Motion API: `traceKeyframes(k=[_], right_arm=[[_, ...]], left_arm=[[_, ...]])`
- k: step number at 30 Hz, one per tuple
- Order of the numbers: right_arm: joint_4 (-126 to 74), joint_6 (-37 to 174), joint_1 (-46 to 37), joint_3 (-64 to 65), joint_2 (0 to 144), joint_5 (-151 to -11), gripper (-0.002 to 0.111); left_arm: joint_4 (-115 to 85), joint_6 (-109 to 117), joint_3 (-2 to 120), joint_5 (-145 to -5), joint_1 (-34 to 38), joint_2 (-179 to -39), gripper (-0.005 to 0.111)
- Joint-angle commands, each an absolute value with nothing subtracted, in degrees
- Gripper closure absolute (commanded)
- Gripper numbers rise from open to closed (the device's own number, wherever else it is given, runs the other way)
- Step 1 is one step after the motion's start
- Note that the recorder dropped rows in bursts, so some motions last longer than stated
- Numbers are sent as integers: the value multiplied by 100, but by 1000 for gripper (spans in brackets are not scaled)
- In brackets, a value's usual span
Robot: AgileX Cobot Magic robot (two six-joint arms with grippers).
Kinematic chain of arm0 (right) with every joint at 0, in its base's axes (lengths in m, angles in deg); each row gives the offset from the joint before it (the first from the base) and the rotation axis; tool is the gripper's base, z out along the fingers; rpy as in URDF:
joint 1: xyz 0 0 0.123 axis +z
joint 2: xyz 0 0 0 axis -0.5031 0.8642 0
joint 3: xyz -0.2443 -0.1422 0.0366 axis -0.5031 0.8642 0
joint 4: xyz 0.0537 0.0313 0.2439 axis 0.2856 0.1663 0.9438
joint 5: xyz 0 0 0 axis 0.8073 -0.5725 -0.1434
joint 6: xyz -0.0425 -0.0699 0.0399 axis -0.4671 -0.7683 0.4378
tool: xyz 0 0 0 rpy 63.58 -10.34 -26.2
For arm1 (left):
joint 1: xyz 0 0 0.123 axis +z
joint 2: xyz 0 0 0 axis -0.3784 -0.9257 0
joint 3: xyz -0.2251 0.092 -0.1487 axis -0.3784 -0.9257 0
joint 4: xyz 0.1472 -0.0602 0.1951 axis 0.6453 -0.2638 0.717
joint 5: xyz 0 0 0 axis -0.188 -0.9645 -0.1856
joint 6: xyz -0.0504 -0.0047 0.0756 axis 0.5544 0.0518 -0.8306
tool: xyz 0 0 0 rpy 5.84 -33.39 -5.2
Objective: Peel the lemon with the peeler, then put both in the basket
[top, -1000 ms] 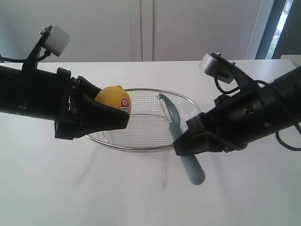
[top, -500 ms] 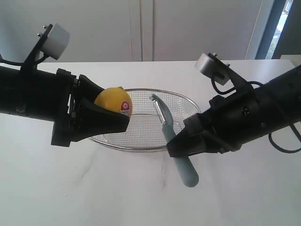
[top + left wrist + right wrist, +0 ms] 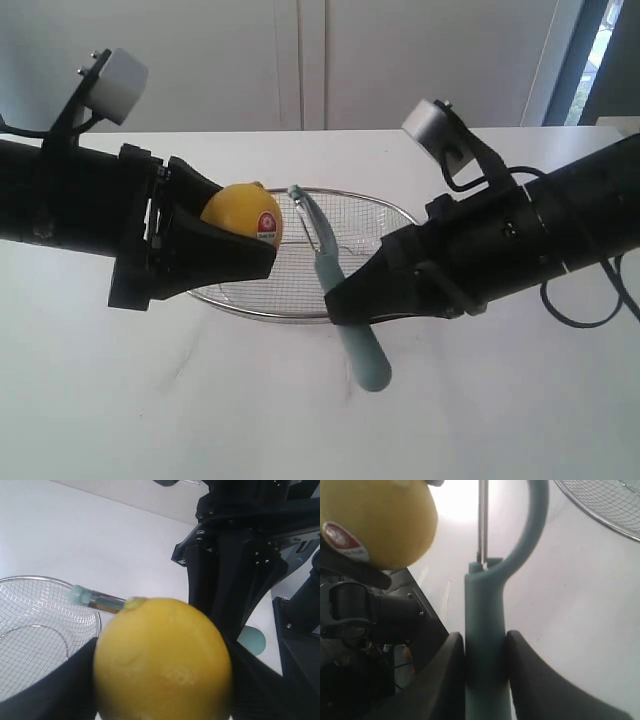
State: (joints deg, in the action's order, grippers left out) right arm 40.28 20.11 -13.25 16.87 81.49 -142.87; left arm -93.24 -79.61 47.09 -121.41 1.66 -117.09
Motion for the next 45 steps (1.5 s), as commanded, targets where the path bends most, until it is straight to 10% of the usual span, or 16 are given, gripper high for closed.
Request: traceKeyframes(k=[1, 45], right_arm=[[4181, 1765, -1223, 1674, 8135, -14371, 108], [4688, 1856, -1200, 1674, 7707, -14219, 108]], left_arm=[[-9677, -8129, 4712, -12282, 152, -11687, 107], [-9881, -8403, 4712, -12296, 152, -11687, 107]])
